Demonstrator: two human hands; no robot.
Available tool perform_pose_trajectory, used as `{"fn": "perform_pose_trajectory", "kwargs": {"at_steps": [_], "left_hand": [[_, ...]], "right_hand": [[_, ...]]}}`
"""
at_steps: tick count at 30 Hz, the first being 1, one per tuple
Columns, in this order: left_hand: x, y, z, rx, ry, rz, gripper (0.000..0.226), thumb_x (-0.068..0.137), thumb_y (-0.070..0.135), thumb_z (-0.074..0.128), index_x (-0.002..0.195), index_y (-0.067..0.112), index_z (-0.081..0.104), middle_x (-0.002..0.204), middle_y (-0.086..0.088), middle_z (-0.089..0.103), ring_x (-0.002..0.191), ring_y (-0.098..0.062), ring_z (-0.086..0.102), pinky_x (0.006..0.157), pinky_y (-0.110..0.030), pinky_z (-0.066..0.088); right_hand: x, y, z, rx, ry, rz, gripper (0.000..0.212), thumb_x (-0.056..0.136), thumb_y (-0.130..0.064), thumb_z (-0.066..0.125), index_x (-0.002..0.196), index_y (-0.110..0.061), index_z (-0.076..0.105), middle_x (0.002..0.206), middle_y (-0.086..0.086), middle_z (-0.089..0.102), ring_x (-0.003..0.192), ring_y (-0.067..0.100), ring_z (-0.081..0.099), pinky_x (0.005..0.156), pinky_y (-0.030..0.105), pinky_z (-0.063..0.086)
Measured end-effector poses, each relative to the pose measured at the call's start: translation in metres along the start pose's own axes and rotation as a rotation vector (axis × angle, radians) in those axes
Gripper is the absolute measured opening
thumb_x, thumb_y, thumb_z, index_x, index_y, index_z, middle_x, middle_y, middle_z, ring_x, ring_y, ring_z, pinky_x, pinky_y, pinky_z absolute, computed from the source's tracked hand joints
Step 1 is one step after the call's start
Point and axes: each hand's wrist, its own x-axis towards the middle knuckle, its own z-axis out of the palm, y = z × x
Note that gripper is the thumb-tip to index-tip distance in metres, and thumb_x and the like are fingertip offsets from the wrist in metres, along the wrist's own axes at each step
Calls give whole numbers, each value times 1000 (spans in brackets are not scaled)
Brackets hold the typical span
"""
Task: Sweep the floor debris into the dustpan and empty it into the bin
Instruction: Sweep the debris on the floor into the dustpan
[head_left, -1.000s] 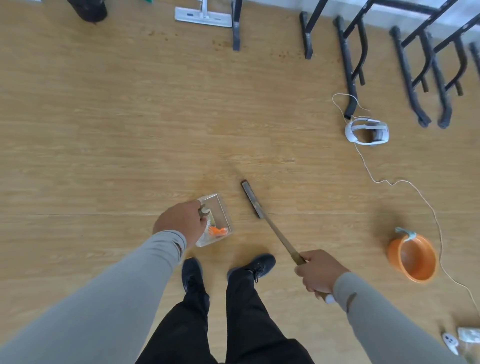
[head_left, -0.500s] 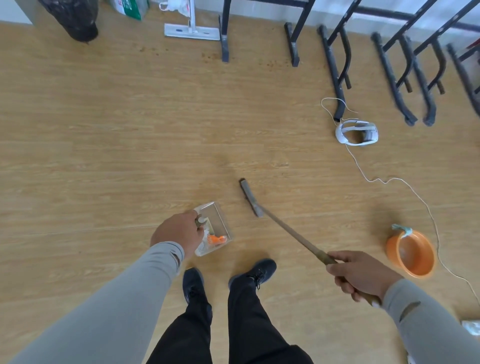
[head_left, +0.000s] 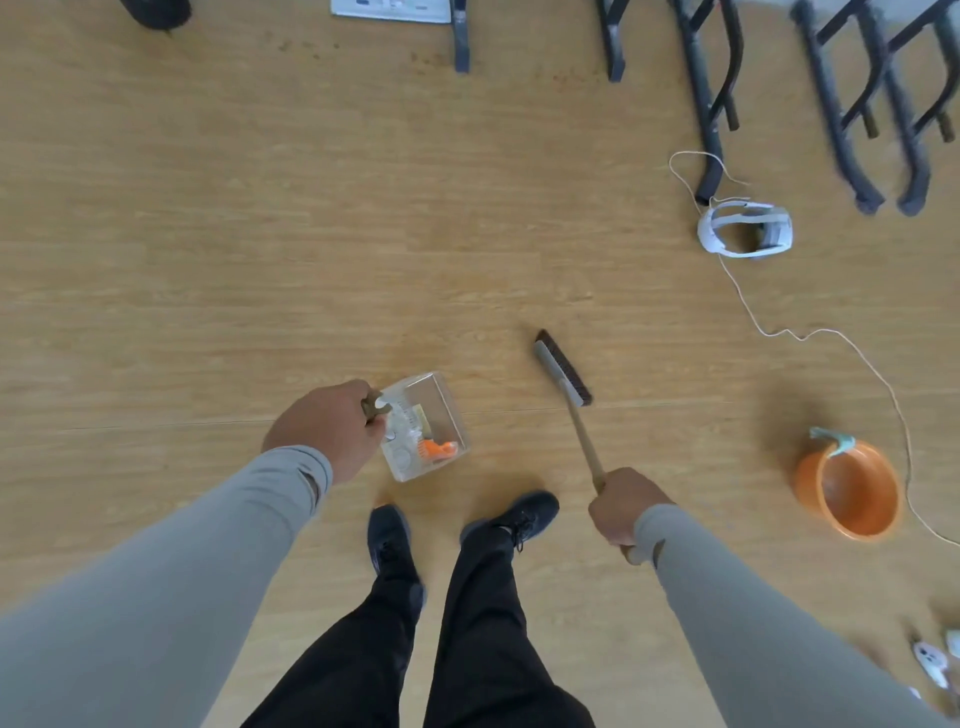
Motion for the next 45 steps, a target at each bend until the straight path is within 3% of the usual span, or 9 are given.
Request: {"fn": "perform_pose_trajectory", "kwargs": {"at_steps": [3, 7, 13, 17, 21, 26, 34, 42, 45], "left_hand": [[-1, 1, -1, -9, 1, -3, 13, 98, 39, 55, 94, 27, 53, 76, 7, 60, 66, -15, 58, 56, -29, 43], [-5, 2, -1, -11, -2, -2, 13, 98, 39, 55, 94, 27, 52, 75, 7, 60, 65, -15, 58, 55, -29, 42], [-8, 2, -1, -1, -5, 10, 14, 99, 38, 54, 92, 27, 49, 75, 7, 59, 64, -13, 56, 54, -30, 41], [-10, 0, -3, -3, -13, 13, 13, 99, 38, 53, 95, 27, 49, 76, 6, 59, 65, -14, 56, 55, -30, 43], [-12, 1, -2, 20, -28, 9, 13, 100, 39, 53, 98, 28, 48, 77, 7, 59, 67, -14, 57, 57, -30, 45], [-13, 2, -1, -4, -16, 21, 13, 100, 38, 53, 100, 25, 54, 78, 7, 60, 69, -15, 59, 58, -31, 46], [-7, -2, -9, -9, -13, 34, 12, 98, 34, 53, 97, 23, 57, 76, 6, 60, 66, -15, 57, 55, -30, 43], [-44, -68, -22, -96, -28, -85, 14, 98, 40, 52, 95, 28, 57, 76, 6, 64, 65, -16, 62, 55, -29, 48], [-63, -102, -29, -216, 9, -189, 14, 97, 40, 56, 93, 26, 59, 75, 2, 67, 63, -20, 65, 56, -32, 54]], "right_hand": [[-37, 8, 39, -26, -95, -85, 41, 91, -8, 43, 131, -15, 48, 93, 7, 64, 56, 24, 60, 48, 29, 53], [-67, 43, 16, 392, -271, -128, 44, 93, -7, 51, 132, -28, 50, 63, 5, 50, 50, 18, 41, 46, 28, 35], [-79, 85, -31, 596, -191, -83, 53, 96, -3, 61, 145, -21, 51, 66, 11, 49, 48, 18, 38, 44, 27, 29], [-63, 62, -28, 497, -32, -98, 50, 96, -3, 54, 142, -21, 51, 62, 8, 49, 47, 18, 38, 43, 26, 32], [-27, 13, -2, 155, 65, -70, 35, 95, -11, 45, 129, -15, 51, 76, 9, 58, 50, 22, 45, 42, 24, 38], [-47, -10, 34, 6, -165, -121, 24, 85, -1, 51, 106, -9, 57, 70, 7, 56, 57, 24, 51, 48, 27, 41], [-98, 57, -35, 876, -362, -6, 35, 98, 1, 54, 130, -12, 61, 70, 12, 48, 45, 13, 32, 32, 20, 29], [-103, -11, -44, 411, -26, -197, 54, 96, -6, 55, 148, -19, 44, 58, 7, 51, 46, 18, 41, 42, 25, 33], [-66, -58, -41, 260, 3, -199, 47, 95, -6, 52, 141, -13, 49, 66, 12, 54, 52, 23, 44, 47, 29, 37]]}}
